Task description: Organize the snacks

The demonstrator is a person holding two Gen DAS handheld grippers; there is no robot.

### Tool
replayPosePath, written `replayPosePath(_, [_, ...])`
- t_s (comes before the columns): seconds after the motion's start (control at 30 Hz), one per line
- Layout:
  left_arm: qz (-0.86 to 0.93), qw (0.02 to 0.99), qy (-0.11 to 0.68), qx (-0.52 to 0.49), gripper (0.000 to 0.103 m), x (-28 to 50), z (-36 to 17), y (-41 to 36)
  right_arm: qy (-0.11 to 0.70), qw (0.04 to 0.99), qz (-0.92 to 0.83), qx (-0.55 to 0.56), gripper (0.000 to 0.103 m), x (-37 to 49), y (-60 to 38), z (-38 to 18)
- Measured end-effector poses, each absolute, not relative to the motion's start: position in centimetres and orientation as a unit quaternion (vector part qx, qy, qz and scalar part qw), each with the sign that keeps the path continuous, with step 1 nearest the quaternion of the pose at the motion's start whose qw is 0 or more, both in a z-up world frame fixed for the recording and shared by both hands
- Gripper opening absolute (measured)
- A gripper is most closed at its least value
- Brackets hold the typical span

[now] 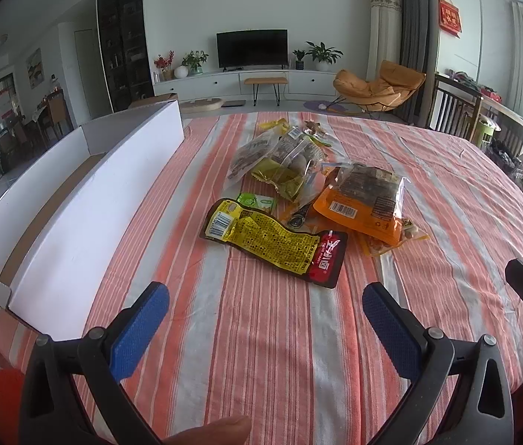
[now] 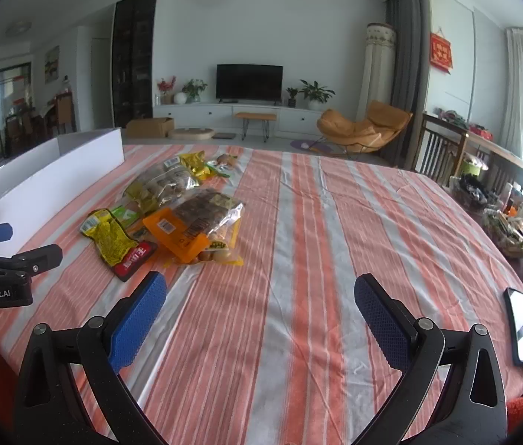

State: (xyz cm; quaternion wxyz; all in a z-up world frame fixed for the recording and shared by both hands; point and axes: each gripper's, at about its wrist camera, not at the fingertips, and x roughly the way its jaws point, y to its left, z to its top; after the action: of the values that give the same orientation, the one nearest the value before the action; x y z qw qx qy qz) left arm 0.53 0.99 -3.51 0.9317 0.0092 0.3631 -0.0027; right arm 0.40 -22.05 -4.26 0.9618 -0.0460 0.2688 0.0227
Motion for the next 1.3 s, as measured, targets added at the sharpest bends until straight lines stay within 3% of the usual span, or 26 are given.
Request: replayPosePath(1.3, [0.004,0.918,0.397,0.012,0.103,1.6,-6.0,1.3,0.276,0.96,0.026,-0.045,0.102,0.7,-21.9,-4.8])
